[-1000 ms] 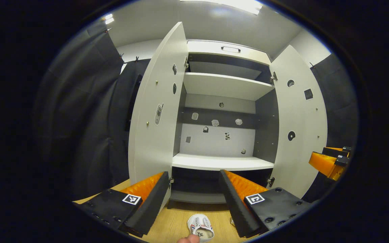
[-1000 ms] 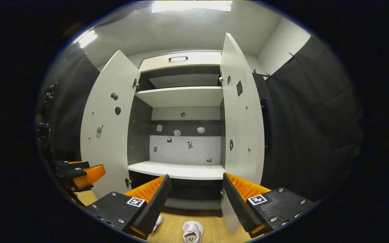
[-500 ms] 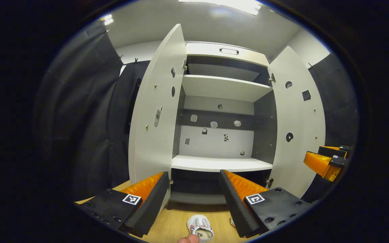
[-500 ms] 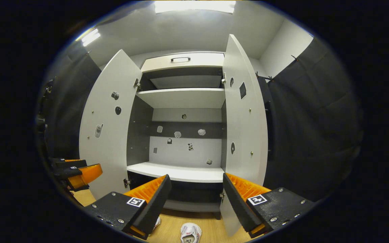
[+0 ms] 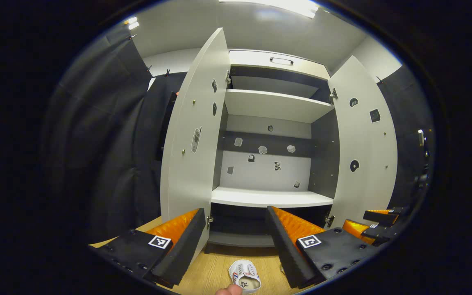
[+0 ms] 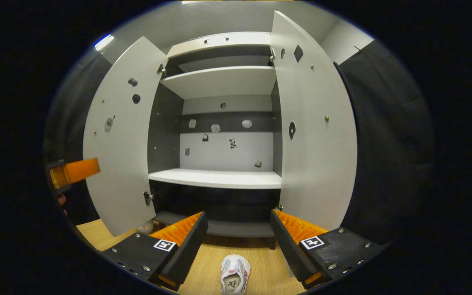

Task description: Grab one shoe with the right hand and put it into the shoe cabinet, grab the other shoe with the left hand and put it into the shoe cabinet; then close the right door with the right hand and the left door with the left hand.

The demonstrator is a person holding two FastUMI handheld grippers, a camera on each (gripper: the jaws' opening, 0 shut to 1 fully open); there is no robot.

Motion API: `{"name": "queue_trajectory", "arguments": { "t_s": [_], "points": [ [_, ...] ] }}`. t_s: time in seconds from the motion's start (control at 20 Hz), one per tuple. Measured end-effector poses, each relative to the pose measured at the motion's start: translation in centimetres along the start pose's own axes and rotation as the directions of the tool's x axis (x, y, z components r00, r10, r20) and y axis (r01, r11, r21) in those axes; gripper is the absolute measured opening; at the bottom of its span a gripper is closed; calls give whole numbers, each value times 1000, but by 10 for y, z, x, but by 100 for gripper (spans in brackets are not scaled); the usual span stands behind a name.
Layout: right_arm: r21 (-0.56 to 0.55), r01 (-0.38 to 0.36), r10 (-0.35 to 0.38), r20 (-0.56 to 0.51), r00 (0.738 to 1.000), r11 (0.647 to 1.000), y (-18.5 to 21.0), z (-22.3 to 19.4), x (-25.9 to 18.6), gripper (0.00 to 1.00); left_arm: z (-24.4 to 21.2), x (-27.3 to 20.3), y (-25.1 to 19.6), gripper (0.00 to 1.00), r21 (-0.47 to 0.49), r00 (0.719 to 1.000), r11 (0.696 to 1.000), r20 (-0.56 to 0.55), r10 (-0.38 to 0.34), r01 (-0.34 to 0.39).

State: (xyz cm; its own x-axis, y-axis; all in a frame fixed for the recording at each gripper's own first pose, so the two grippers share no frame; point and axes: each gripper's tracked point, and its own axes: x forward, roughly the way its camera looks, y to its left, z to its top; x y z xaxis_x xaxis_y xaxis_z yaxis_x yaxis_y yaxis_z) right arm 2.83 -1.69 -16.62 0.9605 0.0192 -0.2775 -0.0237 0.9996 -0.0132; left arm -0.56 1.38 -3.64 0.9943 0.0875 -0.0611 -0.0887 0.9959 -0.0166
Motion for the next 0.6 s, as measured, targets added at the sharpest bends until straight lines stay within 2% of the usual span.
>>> {"name": "queue_trajectory", "arguments": {
  "t_s": [0.05, 0.1, 0.15, 0.25, 0.6],
  "points": [
    [-1, -3, 3, -42, 999, 1000, 0, -20, 5, 95, -1, 0, 1, 96, -2, 1000, 1000, -1, 1, -1],
    [-2, -10, 9, -85, 996, 1000, 1, -40, 8, 99, -2, 0, 1, 96, -3, 1000, 1000, -4, 1, -1],
    [-3, -11, 10, -123, 992, 1000, 1, -61, 11, 95, -3, 1, 1, 99, -4, 1000, 1000, -8, 2, -2],
    [0, -10, 10, -190, 982, 1000, 0, -97, 16, 95, -3, 2, 1, 96, -7, 1000, 1000, -9, 3, -3],
    [-111, -15, -29, -389, 921, 994, -19, -206, 20, 93, -5, 4, 3, 96, -8, 1000, 1000, -11, 10, -10]
  ]
}}
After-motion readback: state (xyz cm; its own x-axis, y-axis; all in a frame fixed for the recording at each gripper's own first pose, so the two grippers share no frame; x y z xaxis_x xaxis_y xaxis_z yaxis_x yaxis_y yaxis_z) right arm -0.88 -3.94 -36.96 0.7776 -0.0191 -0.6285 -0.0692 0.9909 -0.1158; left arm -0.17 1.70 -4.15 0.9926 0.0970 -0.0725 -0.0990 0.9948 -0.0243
